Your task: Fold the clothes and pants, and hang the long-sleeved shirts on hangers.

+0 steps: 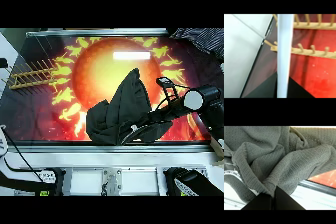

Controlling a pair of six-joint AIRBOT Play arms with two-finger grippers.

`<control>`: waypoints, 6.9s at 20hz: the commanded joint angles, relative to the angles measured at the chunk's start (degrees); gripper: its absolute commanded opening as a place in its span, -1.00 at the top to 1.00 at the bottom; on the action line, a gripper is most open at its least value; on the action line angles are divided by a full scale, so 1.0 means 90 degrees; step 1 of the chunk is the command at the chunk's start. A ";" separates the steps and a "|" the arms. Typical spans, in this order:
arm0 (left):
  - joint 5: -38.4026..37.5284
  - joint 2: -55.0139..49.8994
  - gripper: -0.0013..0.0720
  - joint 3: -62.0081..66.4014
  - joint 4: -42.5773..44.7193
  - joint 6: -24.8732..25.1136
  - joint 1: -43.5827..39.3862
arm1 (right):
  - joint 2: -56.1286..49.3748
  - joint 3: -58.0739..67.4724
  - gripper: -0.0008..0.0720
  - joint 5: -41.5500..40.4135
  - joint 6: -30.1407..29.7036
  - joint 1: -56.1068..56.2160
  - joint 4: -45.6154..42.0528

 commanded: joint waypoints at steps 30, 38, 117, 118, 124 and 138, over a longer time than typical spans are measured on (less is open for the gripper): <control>-0.4102 0.4991 0.92 -0.6360 -0.4415 0.7334 -0.2375 | 0.0002 -0.0002 0.92 0.0002 0.0000 -0.0002 0.0002; -0.2771 0.4653 0.92 -0.7070 -0.4877 0.7332 -0.3415 | 0.0002 -0.0002 0.92 0.0002 0.0000 -0.0002 0.0002; -0.2470 0.2616 0.92 -0.6098 -0.6567 0.7735 -0.3453 | -0.0168 0.2045 -0.76 0.0784 -0.2744 0.0415 0.2232; -0.2470 0.2616 0.92 -0.6098 -0.6562 0.7735 -0.3453 | -0.0168 0.2042 -0.76 0.0789 -0.2994 0.0318 0.2293; -0.2472 0.2616 0.92 -0.6098 -0.6560 0.7735 -0.3453 | -0.0158 0.2042 -0.76 0.0342 -0.3587 0.0236 0.2215; -0.2463 0.2616 0.92 -0.6101 -0.6562 0.7737 -0.3453 | -0.0903 0.0401 -0.76 0.1576 -0.9022 -0.4558 0.6142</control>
